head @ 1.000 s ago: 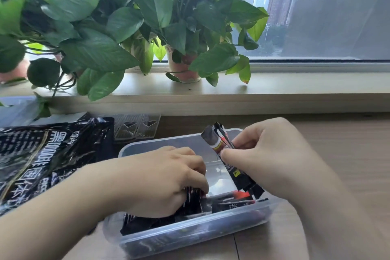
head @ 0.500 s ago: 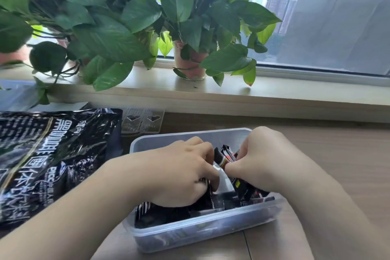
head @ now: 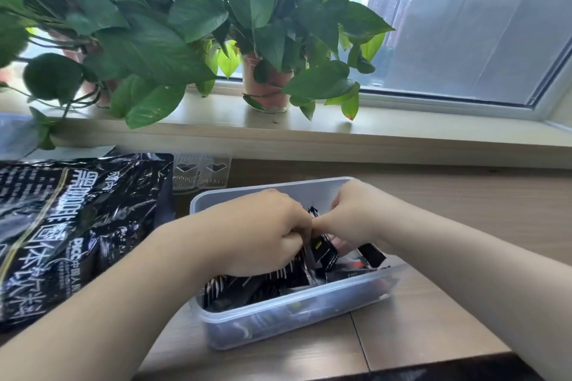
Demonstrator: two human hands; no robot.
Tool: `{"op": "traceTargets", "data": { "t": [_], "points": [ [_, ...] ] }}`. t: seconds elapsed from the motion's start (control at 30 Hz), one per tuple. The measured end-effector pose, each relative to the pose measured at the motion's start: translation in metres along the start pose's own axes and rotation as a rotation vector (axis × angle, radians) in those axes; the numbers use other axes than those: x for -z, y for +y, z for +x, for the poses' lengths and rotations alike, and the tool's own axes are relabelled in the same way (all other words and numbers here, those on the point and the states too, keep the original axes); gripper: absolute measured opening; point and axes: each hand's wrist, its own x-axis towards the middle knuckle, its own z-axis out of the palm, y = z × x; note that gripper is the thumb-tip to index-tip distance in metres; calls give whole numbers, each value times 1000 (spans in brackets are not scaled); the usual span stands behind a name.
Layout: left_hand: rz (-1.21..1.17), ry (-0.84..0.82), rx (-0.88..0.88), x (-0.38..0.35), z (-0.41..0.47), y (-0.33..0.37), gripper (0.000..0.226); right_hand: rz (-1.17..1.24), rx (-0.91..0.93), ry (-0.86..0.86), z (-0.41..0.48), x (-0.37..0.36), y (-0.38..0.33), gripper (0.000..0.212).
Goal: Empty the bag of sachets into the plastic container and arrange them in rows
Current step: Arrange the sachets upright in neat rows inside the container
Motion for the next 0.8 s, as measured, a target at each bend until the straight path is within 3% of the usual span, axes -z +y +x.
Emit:
{"op": "traceTargets", "data": {
  "t": [0.17, 0.4, 0.5, 0.6, 0.8],
  "points": [
    [-58, 4, 8, 0, -1, -2, 43, 21, -53, -2, 1, -3, 4, 27],
    [-65, -13, -18, 0, -3, 0, 50, -391, 41, 64, 4, -8, 4, 34],
    [-74, 16, -21, 1, -3, -1, 43, -463, 79, 66, 3, -6, 0, 37],
    [-44, -28, -38, 0, -6, -1, 42, -481, 63, 41, 1, -2, -3, 29],
    [34, -156, -41, -1, -4, -2, 53, -593, 45, 51, -4, 5, -5, 35]
  ]
}}
